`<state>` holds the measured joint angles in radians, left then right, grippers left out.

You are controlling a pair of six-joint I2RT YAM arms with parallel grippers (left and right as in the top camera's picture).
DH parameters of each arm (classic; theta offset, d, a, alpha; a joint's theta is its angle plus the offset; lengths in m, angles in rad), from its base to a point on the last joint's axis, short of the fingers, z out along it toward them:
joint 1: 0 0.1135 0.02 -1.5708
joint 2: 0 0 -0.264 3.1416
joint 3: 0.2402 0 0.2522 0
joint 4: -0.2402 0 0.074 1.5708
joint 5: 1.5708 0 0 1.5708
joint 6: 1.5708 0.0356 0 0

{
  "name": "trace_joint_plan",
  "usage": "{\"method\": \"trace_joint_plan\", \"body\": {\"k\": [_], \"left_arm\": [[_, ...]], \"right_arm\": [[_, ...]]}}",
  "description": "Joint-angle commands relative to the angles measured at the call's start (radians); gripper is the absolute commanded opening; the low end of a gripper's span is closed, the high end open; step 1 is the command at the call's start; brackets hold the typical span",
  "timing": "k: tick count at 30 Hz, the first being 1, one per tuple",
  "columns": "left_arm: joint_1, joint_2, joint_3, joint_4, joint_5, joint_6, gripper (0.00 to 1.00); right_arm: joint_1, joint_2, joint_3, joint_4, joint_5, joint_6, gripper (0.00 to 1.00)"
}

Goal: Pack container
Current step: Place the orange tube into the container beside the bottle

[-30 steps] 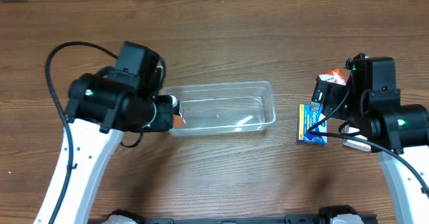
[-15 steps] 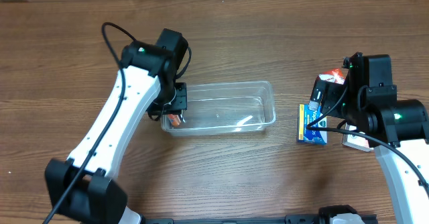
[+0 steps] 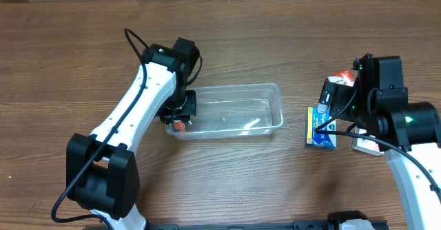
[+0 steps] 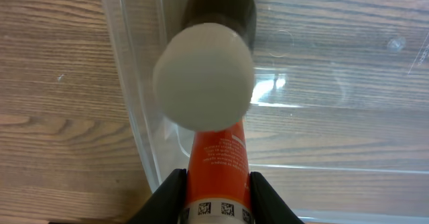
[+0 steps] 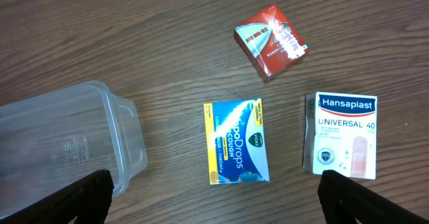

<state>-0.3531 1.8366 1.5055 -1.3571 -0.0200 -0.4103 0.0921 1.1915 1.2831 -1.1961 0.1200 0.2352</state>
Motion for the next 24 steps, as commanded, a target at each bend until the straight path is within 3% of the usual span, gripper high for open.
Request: {"method": "trace_joint_plan", "body": {"k": [1,10,11,12,13,19,24], "left_arm": [[-0.003,0.009,-0.033,0.0,-0.005,0.008,0.59],[-0.001,-0.126,0.055,-0.058,-0.01,0.037,0.7],[-0.001,-0.16,0.071,-0.068,-0.014,0.037,0.78],[0.0,-0.205,0.083,-0.071,-0.016,0.037,0.97],[0.002,-0.238,0.086,-0.07,-0.021,0.036,1.0],[0.127,-0.515,0.087,-0.018,-0.095,0.029,1.0],[0.24,-0.549,0.087,-0.034,-0.092,0.048,1.0]], "right_arm": [[-0.005,0.0,0.021,0.006,0.014,0.005,1.0],[-0.005,0.0,0.021,0.005,0.014,0.005,1.0],[-0.005,0.0,0.021,0.005,0.014,0.005,1.0],[-0.005,0.0,0.021,0.003,0.013,0.005,1.0],[-0.005,0.0,0.021,0.001,0.011,0.005,1.0],[-0.005,0.033,0.017,-0.03,-0.016,0.006,1.0],[-0.048,0.256,-0.034,-0.002,-0.016,0.027,1.0]]}}
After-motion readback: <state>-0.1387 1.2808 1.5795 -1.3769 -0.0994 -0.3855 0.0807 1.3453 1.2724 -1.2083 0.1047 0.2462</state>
